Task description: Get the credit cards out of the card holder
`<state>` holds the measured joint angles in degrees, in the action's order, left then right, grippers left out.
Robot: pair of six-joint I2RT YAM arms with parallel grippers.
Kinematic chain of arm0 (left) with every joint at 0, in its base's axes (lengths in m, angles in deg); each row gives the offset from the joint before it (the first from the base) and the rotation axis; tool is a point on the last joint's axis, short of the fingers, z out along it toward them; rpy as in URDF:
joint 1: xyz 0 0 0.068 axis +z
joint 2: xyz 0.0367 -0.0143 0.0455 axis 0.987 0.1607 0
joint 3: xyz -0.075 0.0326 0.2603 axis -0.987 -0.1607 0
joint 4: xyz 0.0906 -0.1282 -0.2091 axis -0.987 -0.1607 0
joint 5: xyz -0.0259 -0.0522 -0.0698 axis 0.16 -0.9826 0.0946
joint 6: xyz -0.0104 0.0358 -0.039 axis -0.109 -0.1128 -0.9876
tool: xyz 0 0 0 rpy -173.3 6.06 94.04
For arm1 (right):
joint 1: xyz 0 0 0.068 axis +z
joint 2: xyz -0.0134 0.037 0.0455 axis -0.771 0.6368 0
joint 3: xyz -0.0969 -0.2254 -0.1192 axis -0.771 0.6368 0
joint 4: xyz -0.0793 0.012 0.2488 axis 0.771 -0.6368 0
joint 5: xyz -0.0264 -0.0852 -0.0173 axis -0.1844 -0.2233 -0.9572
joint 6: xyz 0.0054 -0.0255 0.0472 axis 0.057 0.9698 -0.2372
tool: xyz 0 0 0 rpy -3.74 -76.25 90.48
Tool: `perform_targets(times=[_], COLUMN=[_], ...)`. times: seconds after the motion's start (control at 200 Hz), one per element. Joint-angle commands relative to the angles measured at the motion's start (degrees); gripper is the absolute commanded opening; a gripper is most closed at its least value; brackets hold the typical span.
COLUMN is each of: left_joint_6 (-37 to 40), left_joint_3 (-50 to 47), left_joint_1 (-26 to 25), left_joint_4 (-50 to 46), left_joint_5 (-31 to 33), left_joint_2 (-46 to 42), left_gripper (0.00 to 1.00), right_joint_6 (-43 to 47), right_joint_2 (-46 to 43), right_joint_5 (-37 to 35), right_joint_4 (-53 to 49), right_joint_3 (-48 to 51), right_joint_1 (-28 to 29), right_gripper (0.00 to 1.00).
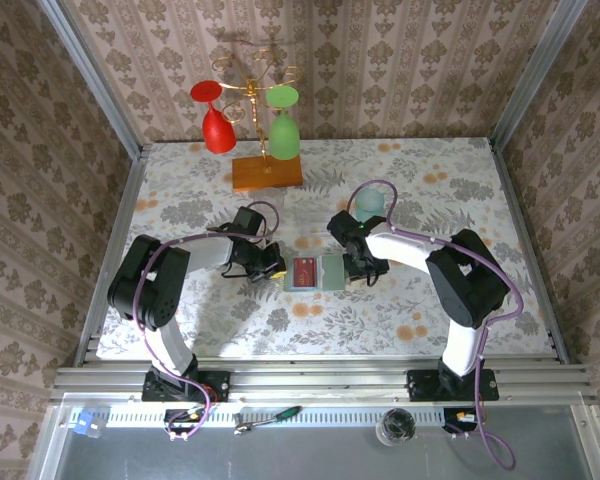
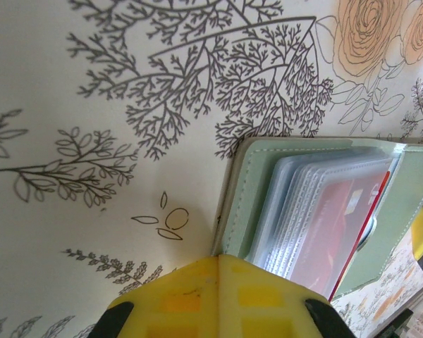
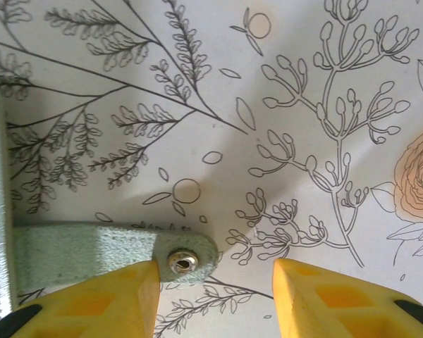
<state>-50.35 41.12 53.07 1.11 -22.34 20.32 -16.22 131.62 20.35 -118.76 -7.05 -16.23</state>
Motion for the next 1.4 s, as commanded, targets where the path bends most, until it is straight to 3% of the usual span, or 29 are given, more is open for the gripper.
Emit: perform_targets(times=[0.0, 0.315, 0.695, 0.905, 1.035, 1.16, 1.395], left_joint_6=[1.47, 0.13, -0.84, 0.44, 0.13, -0.77, -2.08], left_joint_3=[-0.75, -1.80, -0.39, 1.47, 2.20, 2.50, 1.98], left_joint_1=[-0.05, -0.96, -1.14, -1.15, -1.40, -2.27, -2.90], left_joint_4=[-3.14, -1.57, -2.99, -5.87, -5.34, -4.31, -2.65], left_joint_5=[1.35, -0.23, 0.91, 2.49, 1.56, 0.95, 1.08], left_joint_2=[1.58, -0.20, -3.71, -4.90, -4.71, -4.42, -4.77], left_gripper=[0.00, 0.00, 0.00, 0.00, 0.00, 0.00, 0.03], right_joint_6=[-0.62, -0.62, 0.17, -0.83, -1.75, -2.80, -4.46], right_joint_2=[-1.20, -0.95, -6.05, -8.76, -9.76, -7.47, -2.10], right_joint_5=[-1.69, -1.00, 2.10, 7.11, 13.78, 20.51, 24.95], right_joint_4=[-1.55, -0.68, -4.34, -4.70, -1.18, 2.18, 5.89], right_joint_3=[1.21, 2.56, -2.98, -5.20, -5.44, -5.46, -4.91], right_joint_1=[-0.47, -1.08, -1.10, -1.00, -0.96, -1.01, -1.17], right_gripper=[0.46, 0.46, 0.46, 0.45, 0.44, 0.43, 0.47])
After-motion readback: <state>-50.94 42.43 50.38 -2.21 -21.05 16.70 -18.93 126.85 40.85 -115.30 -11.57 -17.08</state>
